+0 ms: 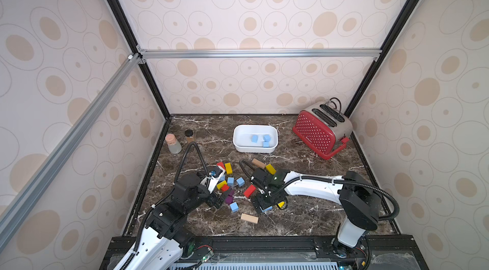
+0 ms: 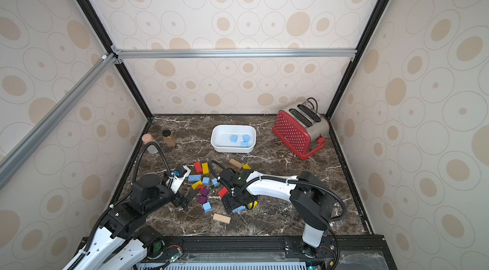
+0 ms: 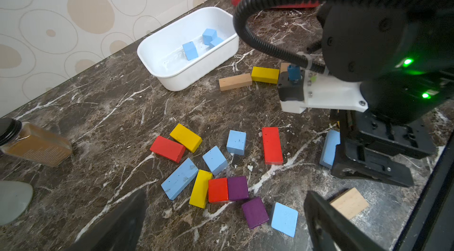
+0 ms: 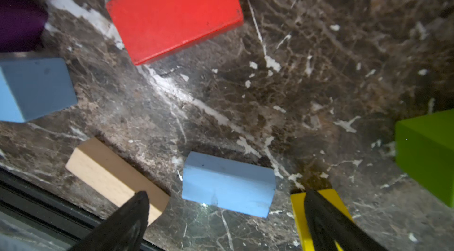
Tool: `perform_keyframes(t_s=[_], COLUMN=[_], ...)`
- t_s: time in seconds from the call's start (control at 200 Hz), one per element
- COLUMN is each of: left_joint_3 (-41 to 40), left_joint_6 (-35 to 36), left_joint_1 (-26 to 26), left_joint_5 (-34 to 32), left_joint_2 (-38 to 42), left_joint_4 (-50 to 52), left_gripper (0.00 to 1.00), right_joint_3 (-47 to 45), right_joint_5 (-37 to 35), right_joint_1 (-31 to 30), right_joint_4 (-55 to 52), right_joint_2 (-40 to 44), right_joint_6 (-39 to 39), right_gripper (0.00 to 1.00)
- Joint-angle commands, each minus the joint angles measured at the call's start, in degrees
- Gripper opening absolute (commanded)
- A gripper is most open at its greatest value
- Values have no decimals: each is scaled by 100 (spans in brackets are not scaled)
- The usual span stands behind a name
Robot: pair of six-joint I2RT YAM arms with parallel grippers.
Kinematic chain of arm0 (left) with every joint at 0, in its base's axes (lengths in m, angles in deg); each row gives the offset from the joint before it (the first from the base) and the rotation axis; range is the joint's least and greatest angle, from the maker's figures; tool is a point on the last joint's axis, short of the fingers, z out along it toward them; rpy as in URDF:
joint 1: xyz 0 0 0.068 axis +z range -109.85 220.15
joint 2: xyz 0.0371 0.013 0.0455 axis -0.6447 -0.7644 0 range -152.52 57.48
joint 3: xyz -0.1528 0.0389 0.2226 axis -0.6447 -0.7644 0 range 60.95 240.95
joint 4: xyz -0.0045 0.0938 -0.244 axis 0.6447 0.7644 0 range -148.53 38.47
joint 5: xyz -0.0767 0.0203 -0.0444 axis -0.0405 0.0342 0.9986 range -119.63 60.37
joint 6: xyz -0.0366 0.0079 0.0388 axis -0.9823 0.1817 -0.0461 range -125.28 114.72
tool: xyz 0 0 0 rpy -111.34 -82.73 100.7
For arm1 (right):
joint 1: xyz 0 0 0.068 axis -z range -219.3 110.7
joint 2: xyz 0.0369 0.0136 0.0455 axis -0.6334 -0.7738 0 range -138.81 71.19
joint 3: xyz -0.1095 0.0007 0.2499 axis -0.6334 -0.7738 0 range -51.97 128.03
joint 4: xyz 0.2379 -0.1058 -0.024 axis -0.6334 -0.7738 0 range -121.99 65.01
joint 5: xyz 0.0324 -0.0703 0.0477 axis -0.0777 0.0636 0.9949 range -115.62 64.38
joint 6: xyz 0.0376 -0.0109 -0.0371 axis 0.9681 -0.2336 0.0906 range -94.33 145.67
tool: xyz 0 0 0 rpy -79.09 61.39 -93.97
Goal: Pick out the blue building blocks
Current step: Pick up the building block from the center of the board.
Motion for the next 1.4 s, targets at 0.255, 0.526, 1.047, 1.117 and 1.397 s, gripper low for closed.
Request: perform_keyframes(t_s=[0.255,0.526,1.047,1.117,1.397], left_joint_3=[-18,-35,-85,-81,-31], left_joint_6=[-19,16,0,-2,-23], left_joint_1=[-22,-33,-31,-26,-28], left_joint_5=[-40,-54,-125,-140,-250], left_joint_2=[-9,-117,-372,-408,-412], left_joint_4=[71,11,-321,-353,-438], left_gripper=[99,99,99,99,99], right_joint_3=[291,395,381,365,321], right_joint_5=[-84,-303,-331,-331,-311], right_joint_1=[-46,-48,-36,-34,-34], right_joint_4=[-325,-562,-650,-652,-529], right_joint_2=[-445,-634,-687,-679,-612], right_joint_6=[409,585,626,652,594], right_gripper=[97,83,78,77,61])
